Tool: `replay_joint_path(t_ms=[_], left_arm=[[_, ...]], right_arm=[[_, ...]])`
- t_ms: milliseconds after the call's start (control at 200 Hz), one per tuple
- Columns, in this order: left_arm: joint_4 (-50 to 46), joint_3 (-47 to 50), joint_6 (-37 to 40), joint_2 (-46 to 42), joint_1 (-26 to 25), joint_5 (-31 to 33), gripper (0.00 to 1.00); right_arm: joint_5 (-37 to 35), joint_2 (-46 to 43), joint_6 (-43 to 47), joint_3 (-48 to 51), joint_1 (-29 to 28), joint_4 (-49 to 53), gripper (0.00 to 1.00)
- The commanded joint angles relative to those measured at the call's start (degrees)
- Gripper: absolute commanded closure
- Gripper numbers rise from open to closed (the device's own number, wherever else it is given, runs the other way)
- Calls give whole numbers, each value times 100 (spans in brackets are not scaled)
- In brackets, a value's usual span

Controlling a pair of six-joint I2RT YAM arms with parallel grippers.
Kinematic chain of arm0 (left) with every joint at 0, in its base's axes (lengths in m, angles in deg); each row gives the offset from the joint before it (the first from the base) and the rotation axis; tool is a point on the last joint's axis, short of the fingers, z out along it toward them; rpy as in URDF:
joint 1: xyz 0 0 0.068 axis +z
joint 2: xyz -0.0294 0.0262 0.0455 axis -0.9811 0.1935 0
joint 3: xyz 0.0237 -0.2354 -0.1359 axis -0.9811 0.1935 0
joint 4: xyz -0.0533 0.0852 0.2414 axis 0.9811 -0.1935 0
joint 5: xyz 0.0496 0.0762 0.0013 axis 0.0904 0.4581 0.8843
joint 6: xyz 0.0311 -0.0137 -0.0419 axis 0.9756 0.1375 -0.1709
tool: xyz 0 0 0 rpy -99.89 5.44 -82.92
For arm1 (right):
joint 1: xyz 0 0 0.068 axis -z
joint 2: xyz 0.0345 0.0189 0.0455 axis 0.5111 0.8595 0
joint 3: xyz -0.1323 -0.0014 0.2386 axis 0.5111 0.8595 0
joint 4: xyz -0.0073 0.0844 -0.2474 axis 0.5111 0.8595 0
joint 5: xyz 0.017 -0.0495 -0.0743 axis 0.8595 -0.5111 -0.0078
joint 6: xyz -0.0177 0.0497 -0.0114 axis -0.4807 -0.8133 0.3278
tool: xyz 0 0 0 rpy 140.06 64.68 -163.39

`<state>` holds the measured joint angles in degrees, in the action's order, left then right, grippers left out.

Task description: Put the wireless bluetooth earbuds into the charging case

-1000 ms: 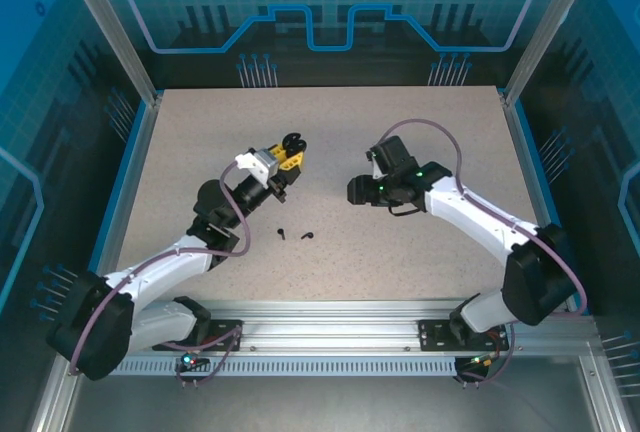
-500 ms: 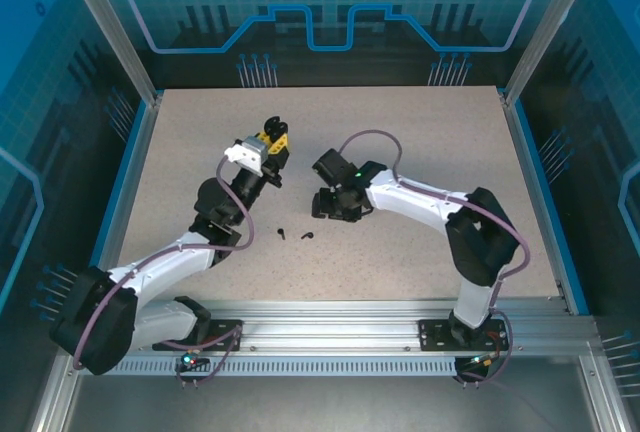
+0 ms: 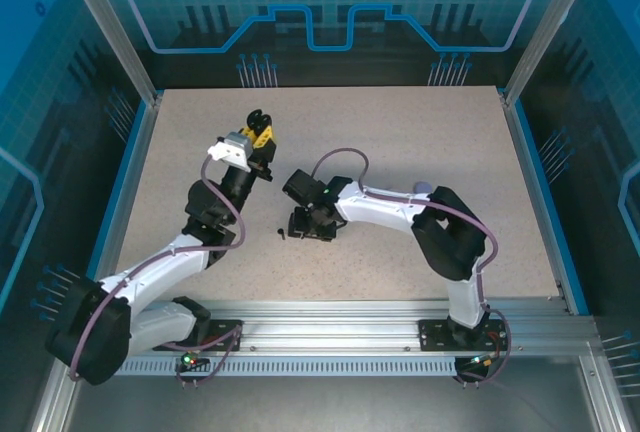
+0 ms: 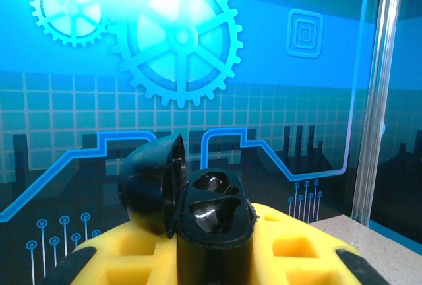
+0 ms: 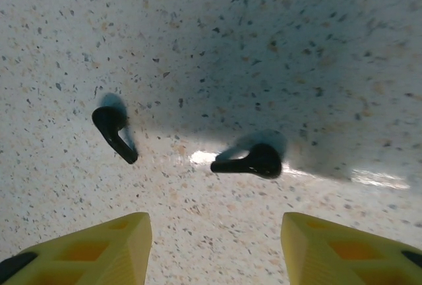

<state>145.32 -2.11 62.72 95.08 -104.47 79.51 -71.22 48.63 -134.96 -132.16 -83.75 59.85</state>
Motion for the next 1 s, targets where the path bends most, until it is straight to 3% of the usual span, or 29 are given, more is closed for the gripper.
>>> replay_joint_path(t_ms=[0, 615, 995], left_arm=[[85, 59, -139, -191, 82, 141, 100], [8, 95, -229, -302, 159, 104, 100], [21, 156, -317, -350, 190, 122, 100]], right_arm=[[98, 220, -203, -227, -60, 16, 45], [-40, 610, -105, -476, 151, 164, 46], [-444, 1000, 237, -1078, 127, 1032, 49]])
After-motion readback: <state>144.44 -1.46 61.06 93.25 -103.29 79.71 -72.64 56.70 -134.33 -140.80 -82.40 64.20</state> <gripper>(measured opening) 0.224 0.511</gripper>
